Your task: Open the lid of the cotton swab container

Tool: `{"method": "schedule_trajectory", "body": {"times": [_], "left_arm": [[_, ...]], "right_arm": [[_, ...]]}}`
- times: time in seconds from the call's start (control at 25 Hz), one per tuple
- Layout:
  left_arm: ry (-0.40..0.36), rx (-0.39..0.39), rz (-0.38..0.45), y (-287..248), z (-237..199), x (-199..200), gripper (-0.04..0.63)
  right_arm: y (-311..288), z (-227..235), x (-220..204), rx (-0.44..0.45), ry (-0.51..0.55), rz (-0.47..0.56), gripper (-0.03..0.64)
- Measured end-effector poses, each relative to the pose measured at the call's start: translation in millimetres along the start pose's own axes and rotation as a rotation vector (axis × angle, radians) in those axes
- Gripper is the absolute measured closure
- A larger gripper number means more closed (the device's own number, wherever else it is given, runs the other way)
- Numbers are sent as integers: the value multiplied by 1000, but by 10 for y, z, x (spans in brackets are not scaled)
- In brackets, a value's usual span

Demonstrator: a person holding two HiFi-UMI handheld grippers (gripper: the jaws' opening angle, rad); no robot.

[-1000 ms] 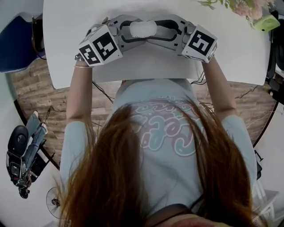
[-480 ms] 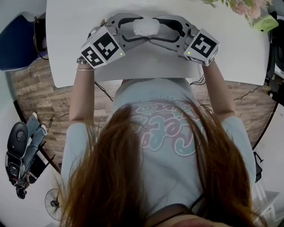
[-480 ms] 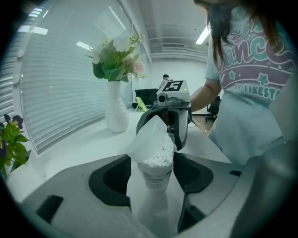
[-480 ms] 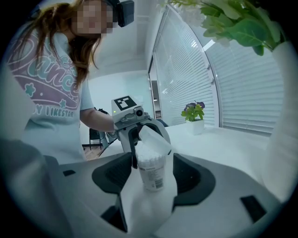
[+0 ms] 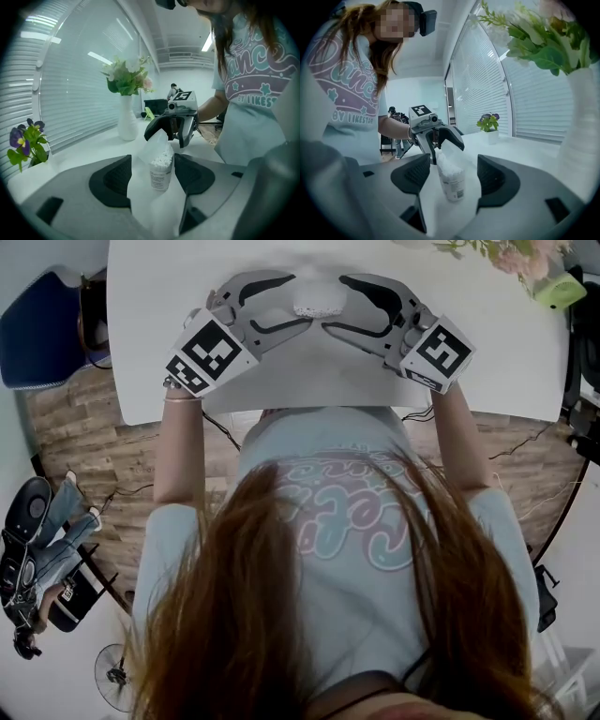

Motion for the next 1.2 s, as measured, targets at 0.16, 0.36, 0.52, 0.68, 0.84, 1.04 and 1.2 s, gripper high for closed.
{"method": "schedule_trajectory", "body": {"times": [0.16, 0.36, 0.52, 0.68, 0.84, 1.04, 1.2], "left_arm": [[13, 18, 40, 69, -9, 107, 336], [-1, 87, 98, 182, -63, 231, 336], [10, 136, 145, 286, -116, 334, 337], [-4, 187, 172, 401, -145, 480, 336], [-4, 200, 227, 545, -144, 670, 337], [-28, 215, 252, 711, -153, 799, 337], [18, 241, 286, 825, -194, 882, 337]], "right_arm": [[62, -11, 97, -31, -1, 39, 316], [80, -62, 249, -64, 23, 62, 316], [91, -91, 397, -96, 43, 89, 316], [86, -129, 543, -131, 63, 115, 317], [106, -131, 692, -192, 69, 145, 317], [133, -125, 911, -250, 74, 193, 318], [145, -168, 1054, -251, 78, 226, 321]]}}
Point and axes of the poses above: the fingertips, and each gripper's own axes: y backward along the fingers, z to its right, x out of its top, the point moved 2 cm from there along y, backward along the fingers, and after that the axes turned 12 degrees about x, right-handed, at the moved point
